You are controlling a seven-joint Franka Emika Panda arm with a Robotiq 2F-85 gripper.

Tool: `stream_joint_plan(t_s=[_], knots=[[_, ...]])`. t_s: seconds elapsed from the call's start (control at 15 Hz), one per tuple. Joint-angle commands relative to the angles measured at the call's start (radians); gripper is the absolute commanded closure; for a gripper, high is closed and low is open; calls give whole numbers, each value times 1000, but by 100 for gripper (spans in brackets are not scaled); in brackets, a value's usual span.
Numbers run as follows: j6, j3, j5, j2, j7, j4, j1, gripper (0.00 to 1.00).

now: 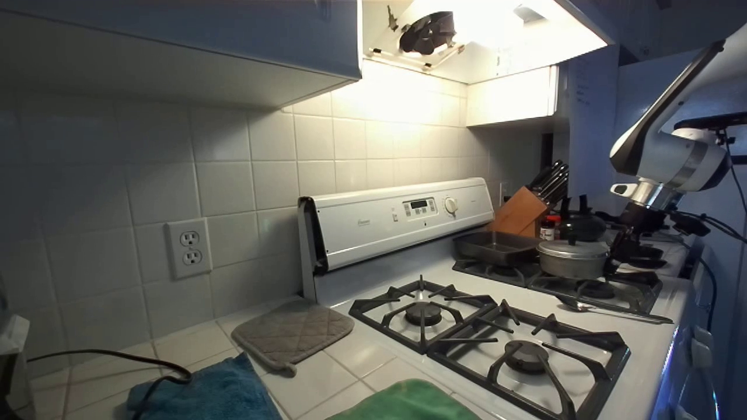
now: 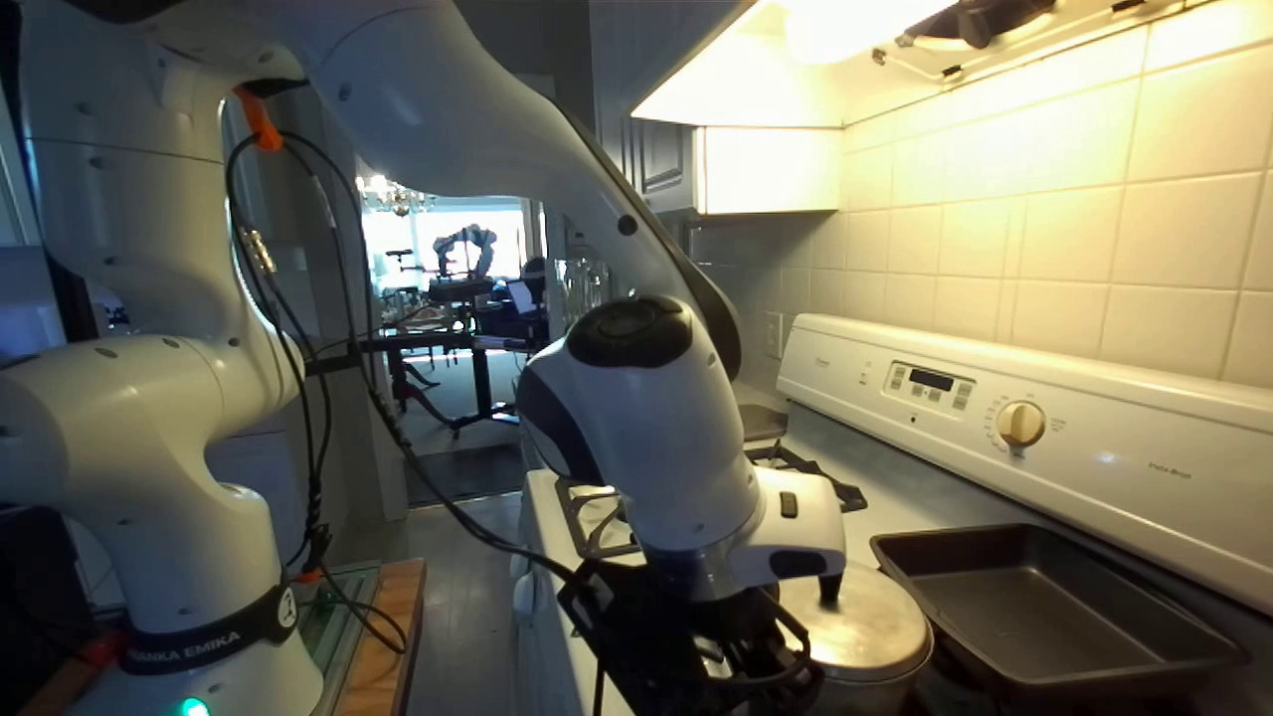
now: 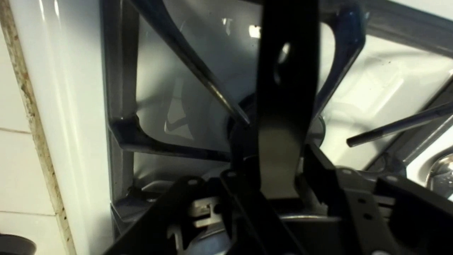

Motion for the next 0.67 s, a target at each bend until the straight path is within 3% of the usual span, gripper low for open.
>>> stream_joint_plan(t_s=[0.0, 0.07, 0.6], knots=[[34, 19, 74, 40, -70, 22, -3, 84], [34, 19, 74, 42, -72, 23, -3, 88], [-32, 11, 66, -34, -90, -5, -11, 88]])
